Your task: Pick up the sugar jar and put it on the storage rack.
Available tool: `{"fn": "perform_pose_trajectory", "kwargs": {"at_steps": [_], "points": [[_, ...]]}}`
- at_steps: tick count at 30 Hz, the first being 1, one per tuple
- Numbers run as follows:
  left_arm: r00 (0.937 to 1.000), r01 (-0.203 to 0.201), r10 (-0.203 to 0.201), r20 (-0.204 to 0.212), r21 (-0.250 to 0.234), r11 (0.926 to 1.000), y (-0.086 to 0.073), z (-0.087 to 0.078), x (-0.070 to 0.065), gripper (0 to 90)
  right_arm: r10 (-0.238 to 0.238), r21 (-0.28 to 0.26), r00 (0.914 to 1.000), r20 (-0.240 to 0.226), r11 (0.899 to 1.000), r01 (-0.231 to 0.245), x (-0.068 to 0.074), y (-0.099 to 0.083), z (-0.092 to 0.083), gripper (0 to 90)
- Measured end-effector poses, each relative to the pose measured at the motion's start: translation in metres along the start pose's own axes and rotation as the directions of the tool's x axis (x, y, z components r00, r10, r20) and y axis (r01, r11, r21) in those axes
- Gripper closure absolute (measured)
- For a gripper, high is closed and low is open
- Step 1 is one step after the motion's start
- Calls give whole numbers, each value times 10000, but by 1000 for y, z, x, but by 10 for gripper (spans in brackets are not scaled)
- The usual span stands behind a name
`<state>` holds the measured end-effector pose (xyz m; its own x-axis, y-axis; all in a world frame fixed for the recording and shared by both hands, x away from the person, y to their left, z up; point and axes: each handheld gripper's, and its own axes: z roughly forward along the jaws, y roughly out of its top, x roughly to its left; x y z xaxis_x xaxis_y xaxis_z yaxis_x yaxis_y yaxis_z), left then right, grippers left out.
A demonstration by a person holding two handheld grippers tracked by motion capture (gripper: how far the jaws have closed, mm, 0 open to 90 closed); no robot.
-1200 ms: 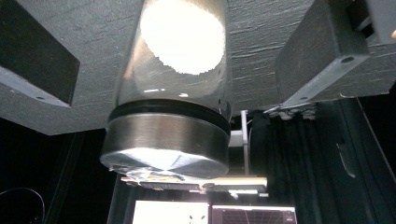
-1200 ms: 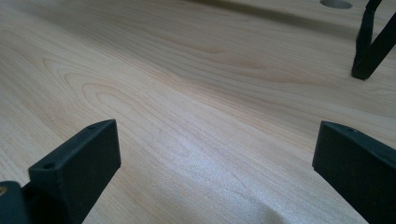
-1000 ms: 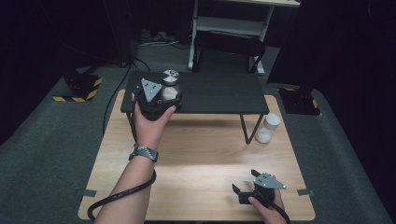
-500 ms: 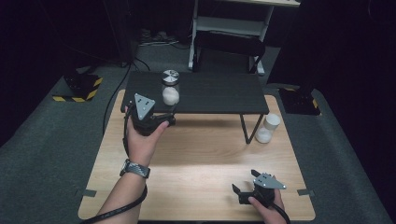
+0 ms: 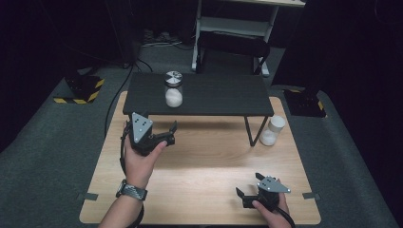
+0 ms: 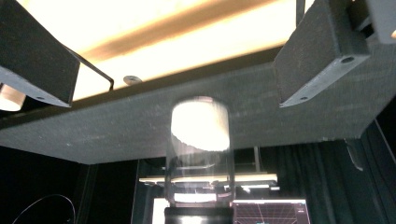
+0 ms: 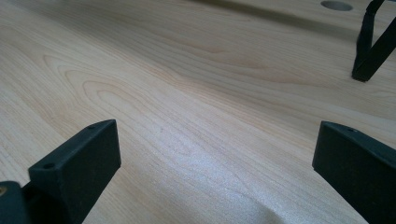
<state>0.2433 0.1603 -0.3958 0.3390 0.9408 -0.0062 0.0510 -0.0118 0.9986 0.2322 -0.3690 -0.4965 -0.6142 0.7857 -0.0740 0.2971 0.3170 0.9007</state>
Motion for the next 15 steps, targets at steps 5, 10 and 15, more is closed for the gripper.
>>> {"fn": "perform_pose_trajectory", "kwargs": {"at_steps": [5, 10, 15], "points": [[9999, 43, -44, 105, 67, 10000, -18, -14, 0, 5, -19, 5, 10000, -5, 10000, 19, 0, 0, 0, 5], [9996, 46, -47, 279, 29, 10000, -41, -28, 2, 5, -44, 3, 10000, 24, 10000, 44, 1, 0, 0, 5], [9985, 138, -137, 523, -19, 9999, -60, -41, 4, 5, -65, 5, 10000, 33, 10000, 65, 1, 0, 0, 5]]}}
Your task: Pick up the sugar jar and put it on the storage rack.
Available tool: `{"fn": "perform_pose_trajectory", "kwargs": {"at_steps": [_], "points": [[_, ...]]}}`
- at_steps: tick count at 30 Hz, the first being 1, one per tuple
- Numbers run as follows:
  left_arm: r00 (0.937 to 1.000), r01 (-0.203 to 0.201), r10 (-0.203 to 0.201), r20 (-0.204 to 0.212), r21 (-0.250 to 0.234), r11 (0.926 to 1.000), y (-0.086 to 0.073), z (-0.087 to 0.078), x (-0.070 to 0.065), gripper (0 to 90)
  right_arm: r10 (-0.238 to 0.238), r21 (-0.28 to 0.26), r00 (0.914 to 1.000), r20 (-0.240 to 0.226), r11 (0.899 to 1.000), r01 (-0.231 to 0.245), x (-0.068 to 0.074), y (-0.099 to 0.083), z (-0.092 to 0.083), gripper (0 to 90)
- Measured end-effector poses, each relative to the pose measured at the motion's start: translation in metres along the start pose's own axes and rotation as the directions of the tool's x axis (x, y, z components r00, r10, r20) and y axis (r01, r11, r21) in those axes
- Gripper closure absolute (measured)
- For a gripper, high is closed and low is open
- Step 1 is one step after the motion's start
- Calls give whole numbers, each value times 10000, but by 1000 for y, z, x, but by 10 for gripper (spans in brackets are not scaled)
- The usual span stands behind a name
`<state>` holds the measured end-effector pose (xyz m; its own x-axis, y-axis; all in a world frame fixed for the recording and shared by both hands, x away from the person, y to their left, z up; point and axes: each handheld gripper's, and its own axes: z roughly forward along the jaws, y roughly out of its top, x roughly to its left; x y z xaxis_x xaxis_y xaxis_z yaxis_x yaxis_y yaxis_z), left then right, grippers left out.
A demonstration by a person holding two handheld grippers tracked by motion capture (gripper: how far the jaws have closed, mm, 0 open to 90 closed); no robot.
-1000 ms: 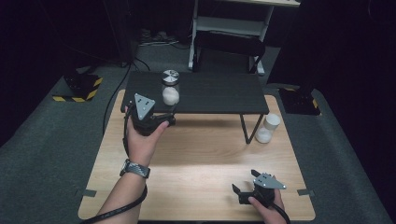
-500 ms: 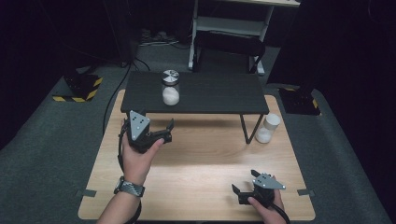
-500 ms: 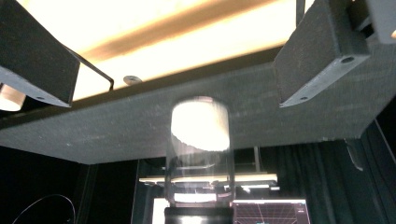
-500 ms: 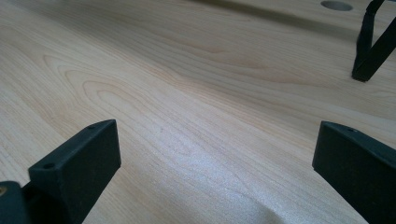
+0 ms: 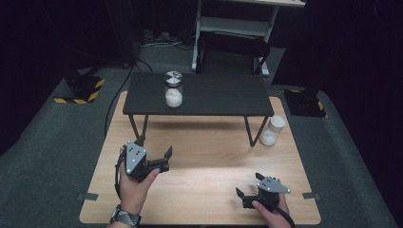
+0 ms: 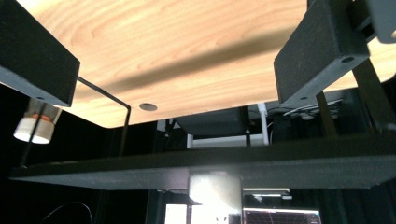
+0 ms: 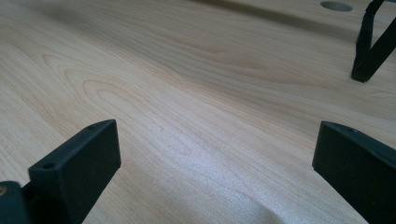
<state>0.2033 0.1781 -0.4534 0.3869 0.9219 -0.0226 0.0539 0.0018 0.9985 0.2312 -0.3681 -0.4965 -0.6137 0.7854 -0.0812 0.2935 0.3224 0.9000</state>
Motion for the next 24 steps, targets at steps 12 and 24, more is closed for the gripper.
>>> {"fn": "perform_pose_trajectory", "kwargs": {"at_steps": [12, 24], "points": [[9991, -102, 76, 421, 620, 9980, -33, -14, -4, 5, -70, 17, 10000, 9, 10000, 70, 1, 0, 0, 6], [9971, -305, 199, 739, 1442, 9891, -54, -16, -6, 5, -119, 33, 9999, -6, 9999, 119, 1, 1, 0, 6]]}}
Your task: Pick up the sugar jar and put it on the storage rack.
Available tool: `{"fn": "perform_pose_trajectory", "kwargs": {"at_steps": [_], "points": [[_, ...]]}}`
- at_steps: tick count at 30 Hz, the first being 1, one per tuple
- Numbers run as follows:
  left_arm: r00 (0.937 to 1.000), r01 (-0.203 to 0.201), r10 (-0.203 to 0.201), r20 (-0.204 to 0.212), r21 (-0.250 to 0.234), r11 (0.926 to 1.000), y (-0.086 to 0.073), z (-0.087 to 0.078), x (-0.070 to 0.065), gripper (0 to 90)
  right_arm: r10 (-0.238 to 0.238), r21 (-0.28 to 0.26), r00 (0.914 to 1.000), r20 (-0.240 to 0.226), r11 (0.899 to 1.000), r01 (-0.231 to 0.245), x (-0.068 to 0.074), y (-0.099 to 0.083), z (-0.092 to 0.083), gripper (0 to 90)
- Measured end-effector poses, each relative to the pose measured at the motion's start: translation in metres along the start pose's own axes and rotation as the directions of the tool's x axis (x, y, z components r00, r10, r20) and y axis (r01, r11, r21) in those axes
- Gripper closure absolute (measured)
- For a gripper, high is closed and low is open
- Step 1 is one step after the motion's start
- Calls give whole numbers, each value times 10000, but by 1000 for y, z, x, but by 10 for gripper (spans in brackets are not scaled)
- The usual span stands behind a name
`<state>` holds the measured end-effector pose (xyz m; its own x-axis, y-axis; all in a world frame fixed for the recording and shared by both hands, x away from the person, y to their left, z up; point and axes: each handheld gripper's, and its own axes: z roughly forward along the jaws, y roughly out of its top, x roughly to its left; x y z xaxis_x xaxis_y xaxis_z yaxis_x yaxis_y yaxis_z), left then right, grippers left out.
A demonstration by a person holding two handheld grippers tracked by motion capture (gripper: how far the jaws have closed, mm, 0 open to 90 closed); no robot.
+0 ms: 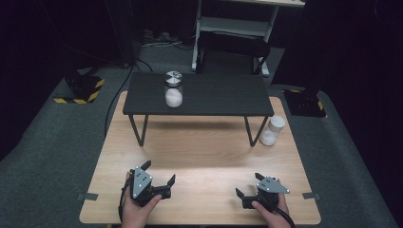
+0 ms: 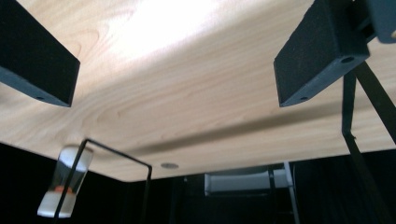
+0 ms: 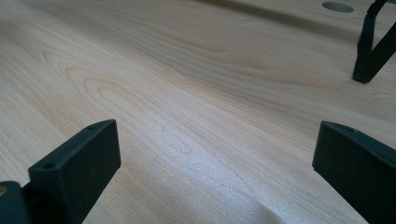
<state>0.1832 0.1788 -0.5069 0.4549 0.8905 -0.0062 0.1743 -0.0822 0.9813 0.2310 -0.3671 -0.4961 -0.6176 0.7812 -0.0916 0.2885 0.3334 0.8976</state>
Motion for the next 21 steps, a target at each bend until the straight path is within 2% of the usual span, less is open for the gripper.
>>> {"fn": "perform_pose_trajectory", "kwargs": {"at_steps": [2, 5, 15, 21], "points": [[10000, -16, 15, 13, 219, 9998, -3, 0, 0, 5, -13, 9, 10000, 2, 10000, 13, 0, 0, 0, 6], [10000, 21, -22, 55, 289, 9996, -5, 1, 1, 5, -37, 18, 10000, 11, 10000, 37, 1, 0, 0, 5], [9984, -442, 399, 395, 1131, 9926, -10, 9, 5, 5, -142, 28, 9999, 36, 9999, 142, 3, 0, 0, 6], [9974, -631, 585, 416, 1211, 9906, -13, 13, 5, 5, -208, 66, 9998, 21, 9998, 208, 3, 1, 0, 5]]}}
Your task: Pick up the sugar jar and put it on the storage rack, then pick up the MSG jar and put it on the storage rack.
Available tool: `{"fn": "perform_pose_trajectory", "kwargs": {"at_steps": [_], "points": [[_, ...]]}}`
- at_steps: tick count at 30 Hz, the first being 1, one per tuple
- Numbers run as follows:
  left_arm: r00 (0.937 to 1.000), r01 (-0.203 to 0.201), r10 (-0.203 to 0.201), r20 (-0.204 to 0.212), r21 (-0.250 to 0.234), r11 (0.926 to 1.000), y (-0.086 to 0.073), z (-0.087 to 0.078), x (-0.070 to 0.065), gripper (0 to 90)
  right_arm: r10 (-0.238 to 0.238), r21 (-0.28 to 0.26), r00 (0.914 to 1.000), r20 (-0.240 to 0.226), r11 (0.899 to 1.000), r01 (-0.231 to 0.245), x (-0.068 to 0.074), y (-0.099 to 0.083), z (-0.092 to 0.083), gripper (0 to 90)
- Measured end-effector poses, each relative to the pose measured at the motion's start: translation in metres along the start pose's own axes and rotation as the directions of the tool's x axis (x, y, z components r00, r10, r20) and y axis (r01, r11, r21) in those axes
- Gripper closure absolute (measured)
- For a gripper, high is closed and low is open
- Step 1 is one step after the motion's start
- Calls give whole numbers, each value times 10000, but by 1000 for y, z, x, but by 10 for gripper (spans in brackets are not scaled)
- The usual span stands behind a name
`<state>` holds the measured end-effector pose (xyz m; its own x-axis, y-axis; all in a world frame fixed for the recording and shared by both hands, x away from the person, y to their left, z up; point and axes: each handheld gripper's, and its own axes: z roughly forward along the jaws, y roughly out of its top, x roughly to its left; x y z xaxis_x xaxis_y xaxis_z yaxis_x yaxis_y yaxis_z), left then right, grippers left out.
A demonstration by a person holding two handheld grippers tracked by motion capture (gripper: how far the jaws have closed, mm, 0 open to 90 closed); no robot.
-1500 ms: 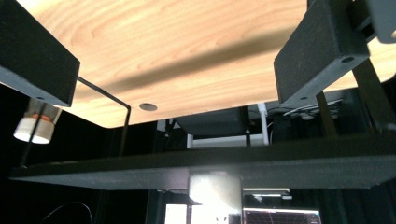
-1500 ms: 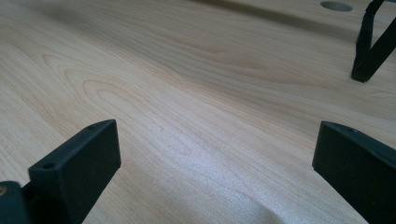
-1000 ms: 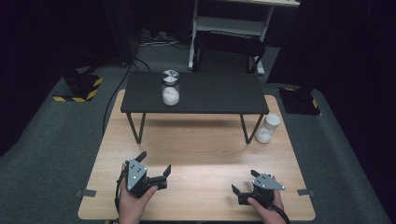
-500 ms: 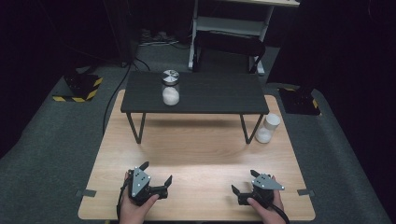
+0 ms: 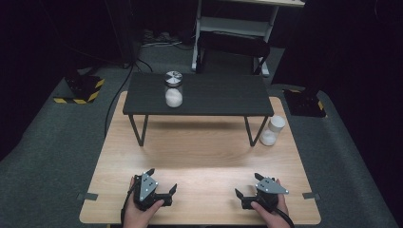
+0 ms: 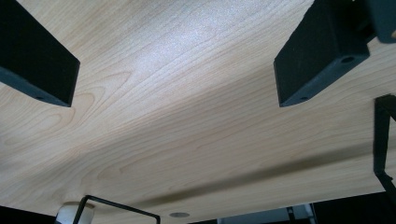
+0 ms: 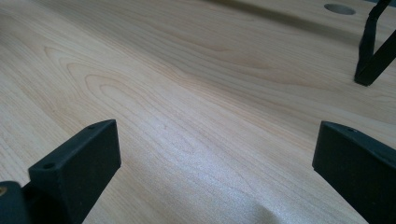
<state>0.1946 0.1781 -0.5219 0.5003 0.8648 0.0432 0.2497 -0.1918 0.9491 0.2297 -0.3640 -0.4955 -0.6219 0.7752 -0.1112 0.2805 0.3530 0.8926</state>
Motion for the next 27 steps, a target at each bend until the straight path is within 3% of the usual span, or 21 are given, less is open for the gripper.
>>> {"fn": "perform_pose_trajectory", "kwargs": {"at_steps": [13, 27], "points": [[9999, -108, 108, -41, 35, 9999, 0, 0, -1, 6, -67, 87, 10000, 39, 9999, 67, 3, 1, 0, 6], [9996, 242, -236, -144, 482, 9985, 7, 3, 0, 5, -153, 98, 9999, -8, 9998, 153, 3, 1, 0, 6]]}}
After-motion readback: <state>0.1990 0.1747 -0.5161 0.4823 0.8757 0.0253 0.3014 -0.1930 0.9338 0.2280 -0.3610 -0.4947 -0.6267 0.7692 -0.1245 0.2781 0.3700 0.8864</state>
